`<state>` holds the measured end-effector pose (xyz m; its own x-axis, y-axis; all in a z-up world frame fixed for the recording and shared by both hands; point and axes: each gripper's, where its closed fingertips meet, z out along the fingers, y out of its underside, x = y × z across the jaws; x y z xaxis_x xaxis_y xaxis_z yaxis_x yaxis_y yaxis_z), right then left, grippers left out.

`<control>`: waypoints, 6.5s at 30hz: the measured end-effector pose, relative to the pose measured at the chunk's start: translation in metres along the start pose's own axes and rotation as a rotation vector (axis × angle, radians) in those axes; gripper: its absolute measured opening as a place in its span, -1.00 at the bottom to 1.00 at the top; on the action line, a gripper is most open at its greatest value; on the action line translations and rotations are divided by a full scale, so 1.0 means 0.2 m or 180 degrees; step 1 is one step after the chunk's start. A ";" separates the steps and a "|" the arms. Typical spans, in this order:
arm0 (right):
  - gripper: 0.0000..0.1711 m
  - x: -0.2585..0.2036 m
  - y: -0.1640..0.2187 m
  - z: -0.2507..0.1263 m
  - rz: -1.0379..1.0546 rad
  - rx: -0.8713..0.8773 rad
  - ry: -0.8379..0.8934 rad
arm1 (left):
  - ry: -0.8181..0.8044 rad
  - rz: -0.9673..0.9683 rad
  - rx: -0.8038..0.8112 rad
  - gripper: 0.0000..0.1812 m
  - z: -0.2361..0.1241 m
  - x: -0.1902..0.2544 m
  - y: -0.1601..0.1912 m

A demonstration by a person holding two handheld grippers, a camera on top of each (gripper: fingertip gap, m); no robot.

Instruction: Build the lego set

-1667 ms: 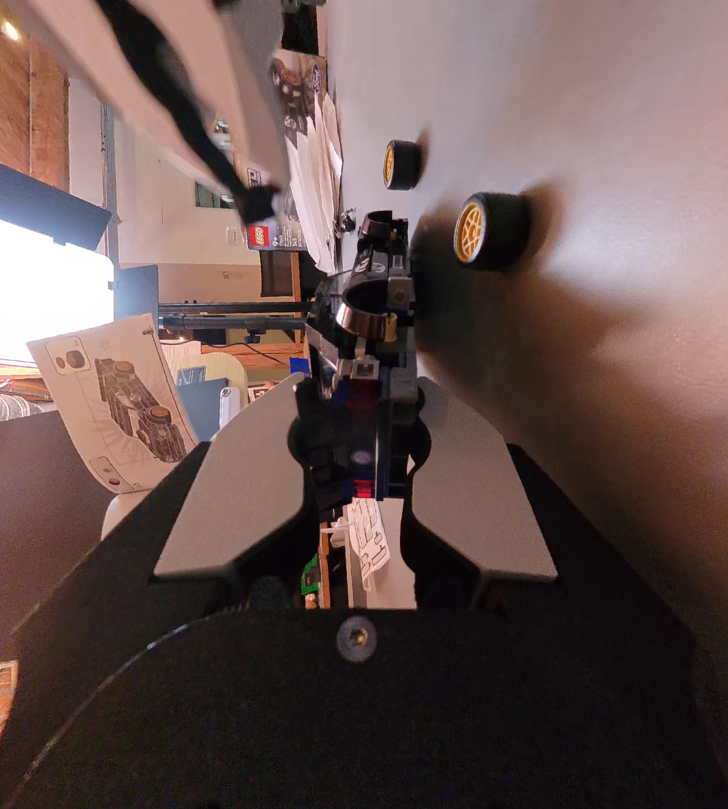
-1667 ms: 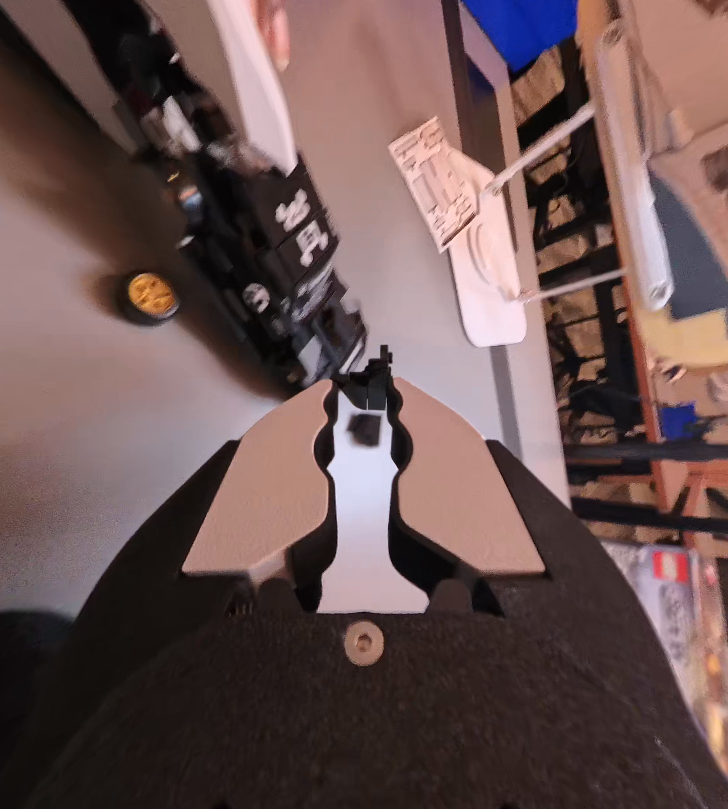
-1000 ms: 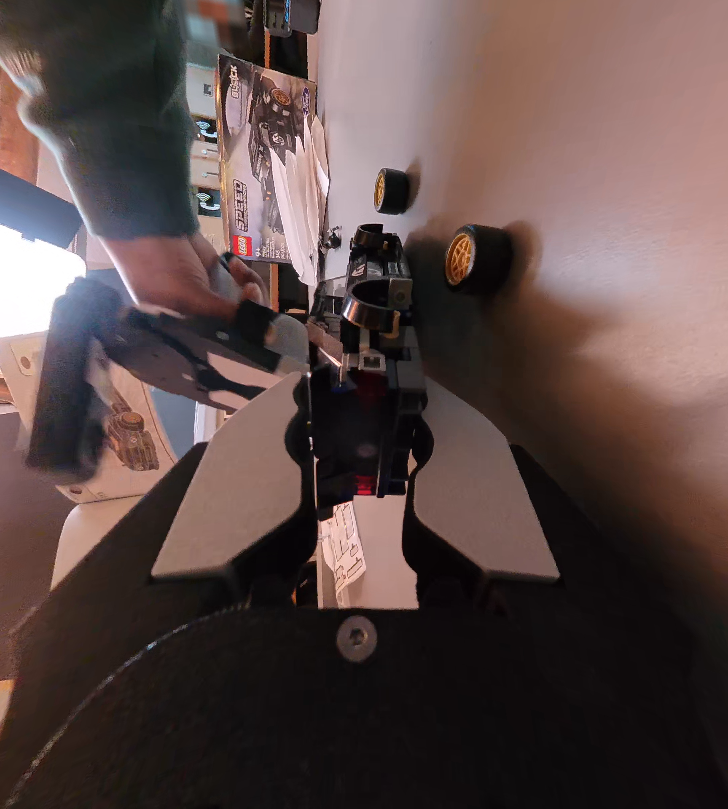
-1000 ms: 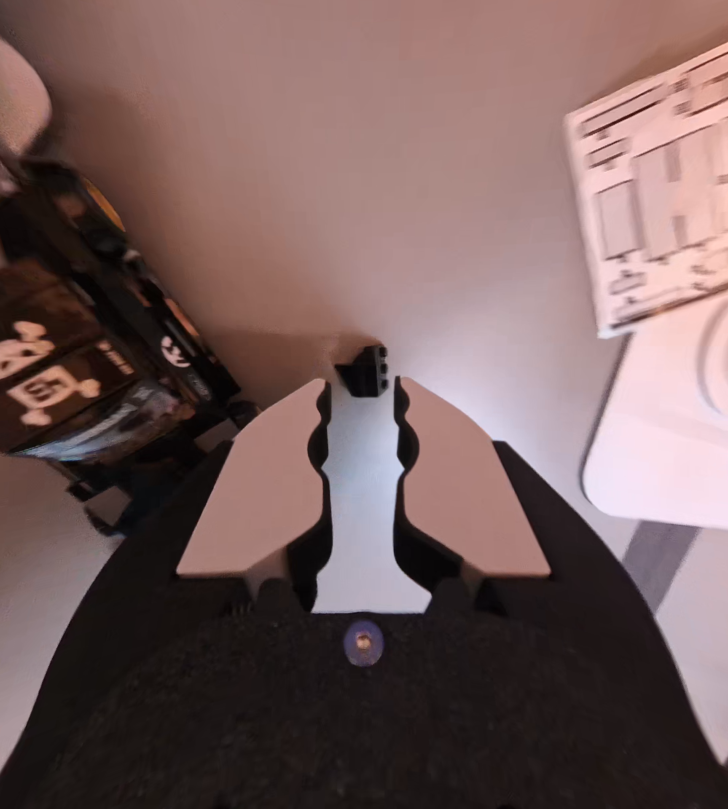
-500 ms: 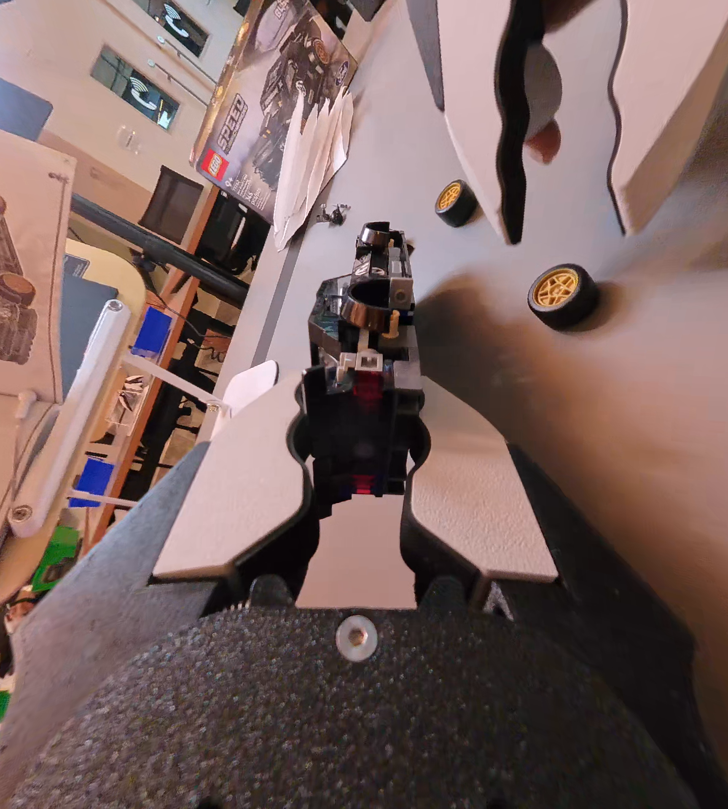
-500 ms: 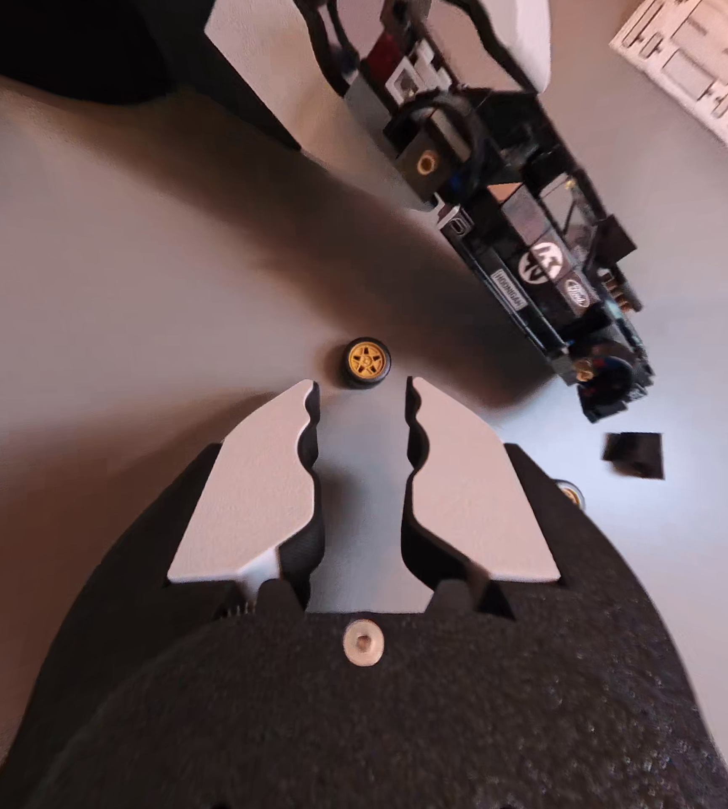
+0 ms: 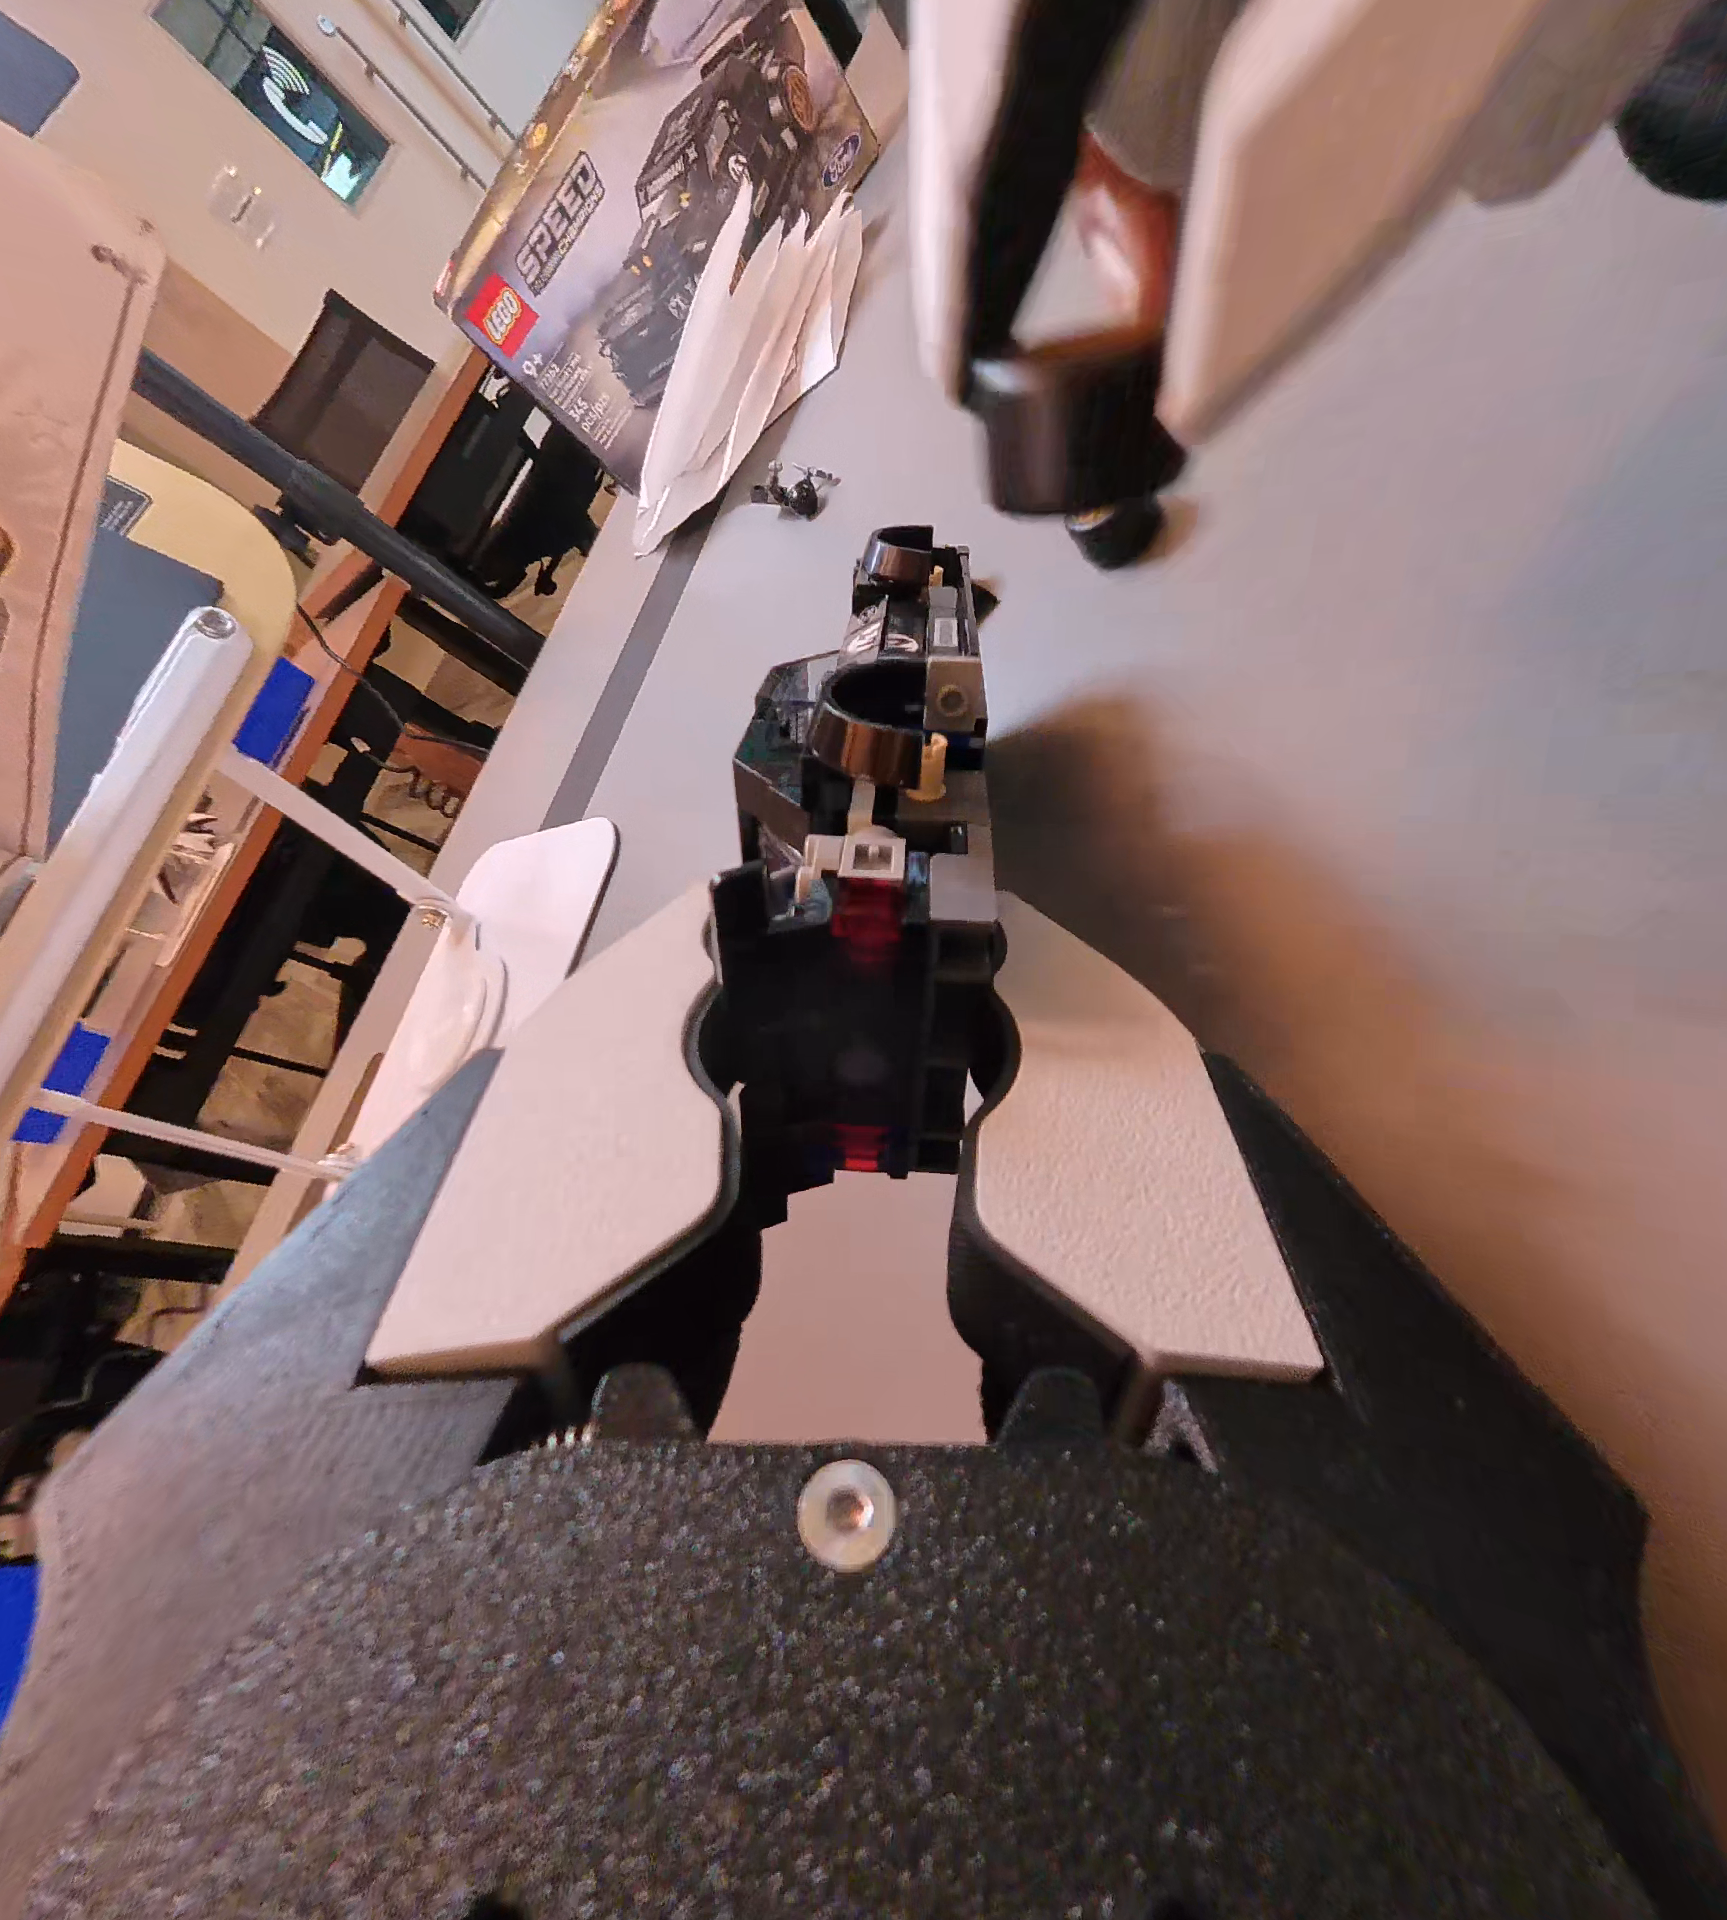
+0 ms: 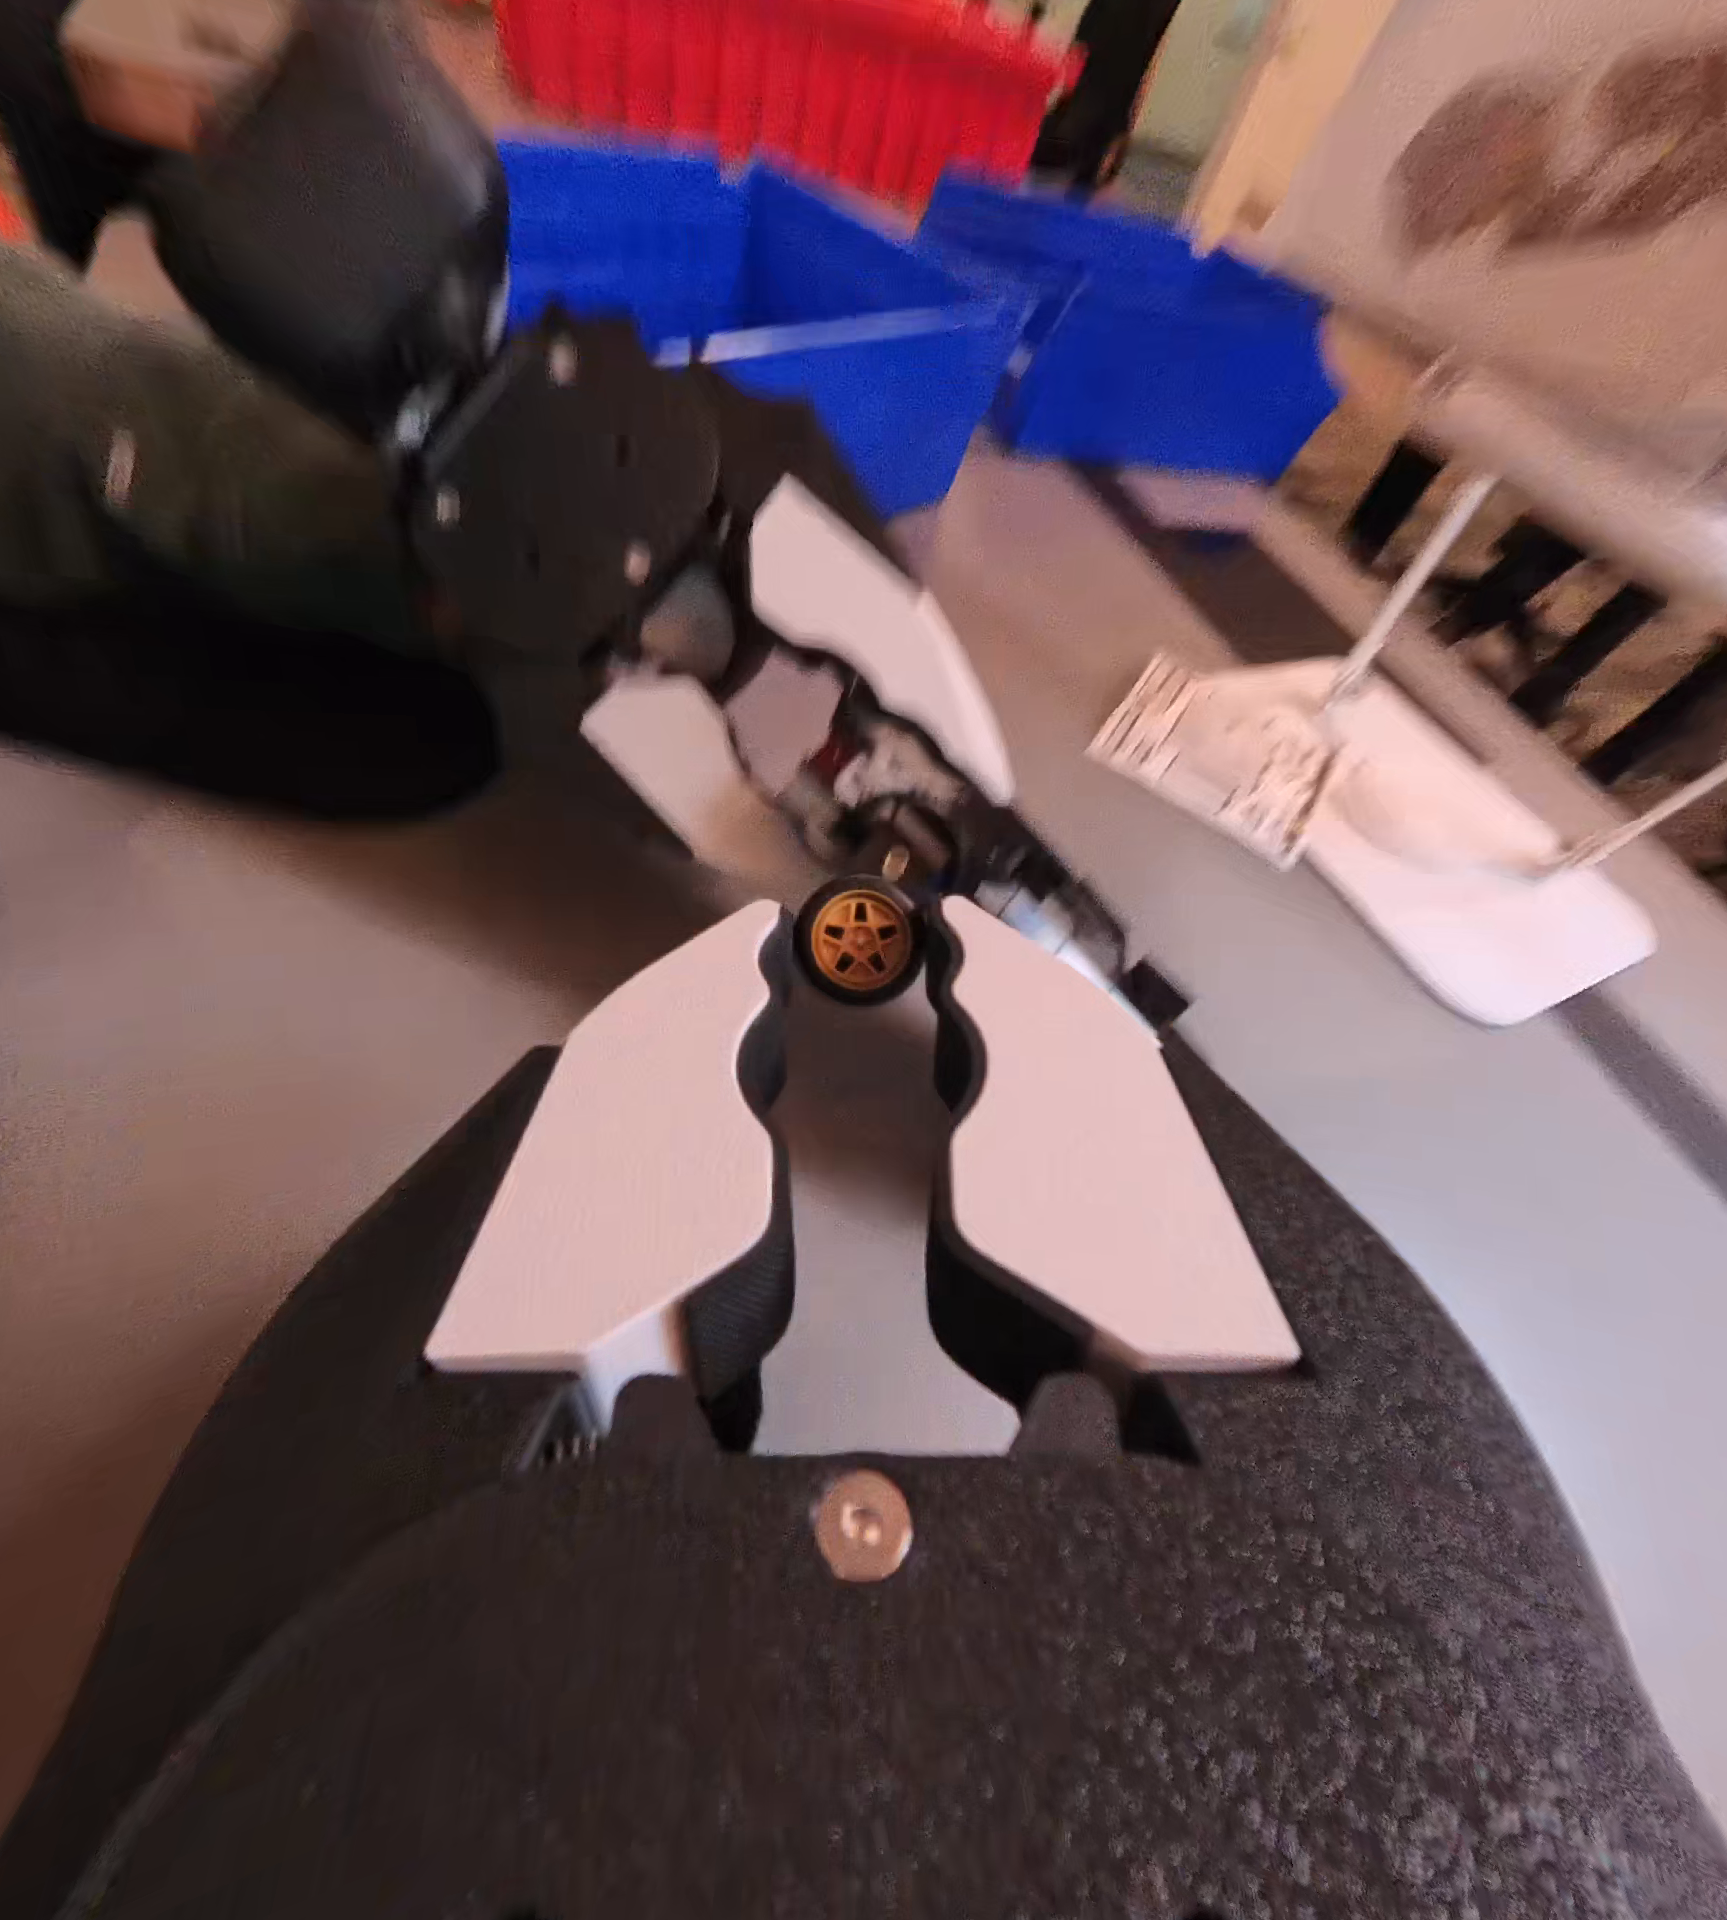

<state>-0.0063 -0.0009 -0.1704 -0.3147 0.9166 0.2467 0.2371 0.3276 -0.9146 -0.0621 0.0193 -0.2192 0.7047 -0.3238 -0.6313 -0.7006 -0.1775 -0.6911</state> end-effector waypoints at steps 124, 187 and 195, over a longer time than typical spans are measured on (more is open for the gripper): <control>-0.68 -0.01 0.53 0.01 -0.0537 -0.1502 -0.1020 | 0.0361 -0.1275 -0.0168 -0.55 0.01 -0.06 0.16; -0.71 0.09 -0.01 0.42 -0.0210 -0.0713 -0.0518 | 0.0409 -0.1369 -0.0289 -0.54 0.01 -0.05 0.19; -0.72 0.12 0.02 0.43 -0.0397 -0.1220 -0.0678 | 0.0466 -0.1519 -0.0306 -0.54 0.01 -0.05 0.21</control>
<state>-0.0918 0.0019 -0.1964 -0.5350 0.8103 0.2392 0.4958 0.5304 -0.6876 -0.0974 0.0166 -0.2420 0.9306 -0.3115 -0.1923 -0.3163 -0.4199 -0.8507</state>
